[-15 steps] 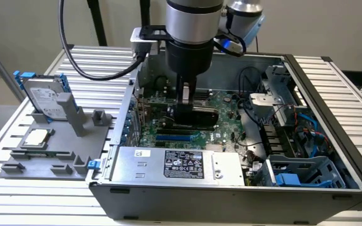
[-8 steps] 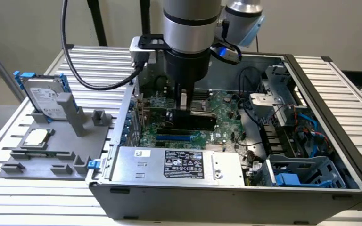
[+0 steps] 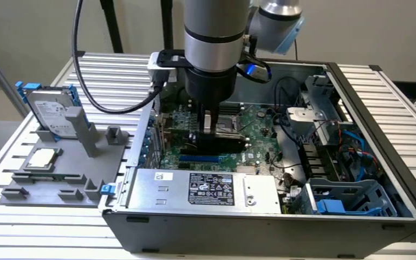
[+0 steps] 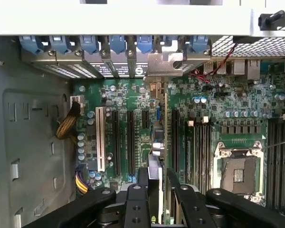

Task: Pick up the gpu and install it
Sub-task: 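Insert the gpu into the slot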

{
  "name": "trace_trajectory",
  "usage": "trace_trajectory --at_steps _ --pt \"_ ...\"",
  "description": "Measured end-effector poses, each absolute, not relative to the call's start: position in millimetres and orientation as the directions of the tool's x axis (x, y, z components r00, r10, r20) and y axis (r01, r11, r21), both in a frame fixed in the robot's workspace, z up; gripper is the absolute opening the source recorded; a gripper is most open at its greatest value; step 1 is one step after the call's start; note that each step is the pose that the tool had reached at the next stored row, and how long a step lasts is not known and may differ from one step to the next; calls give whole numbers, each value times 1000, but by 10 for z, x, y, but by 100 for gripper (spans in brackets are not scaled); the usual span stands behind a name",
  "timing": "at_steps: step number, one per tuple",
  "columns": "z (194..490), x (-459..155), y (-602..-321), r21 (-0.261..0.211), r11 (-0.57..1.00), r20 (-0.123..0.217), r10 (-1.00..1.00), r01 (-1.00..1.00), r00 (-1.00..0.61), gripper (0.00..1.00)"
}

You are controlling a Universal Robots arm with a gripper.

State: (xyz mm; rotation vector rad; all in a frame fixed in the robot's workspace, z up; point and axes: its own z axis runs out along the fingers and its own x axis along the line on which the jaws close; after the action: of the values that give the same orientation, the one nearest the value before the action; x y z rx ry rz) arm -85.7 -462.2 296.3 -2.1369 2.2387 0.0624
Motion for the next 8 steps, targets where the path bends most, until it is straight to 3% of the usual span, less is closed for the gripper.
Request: trace_trajectory --at_steps 8 --pt "2812 -902 -4561 -3 47 -63 -997 -999 -46 0"
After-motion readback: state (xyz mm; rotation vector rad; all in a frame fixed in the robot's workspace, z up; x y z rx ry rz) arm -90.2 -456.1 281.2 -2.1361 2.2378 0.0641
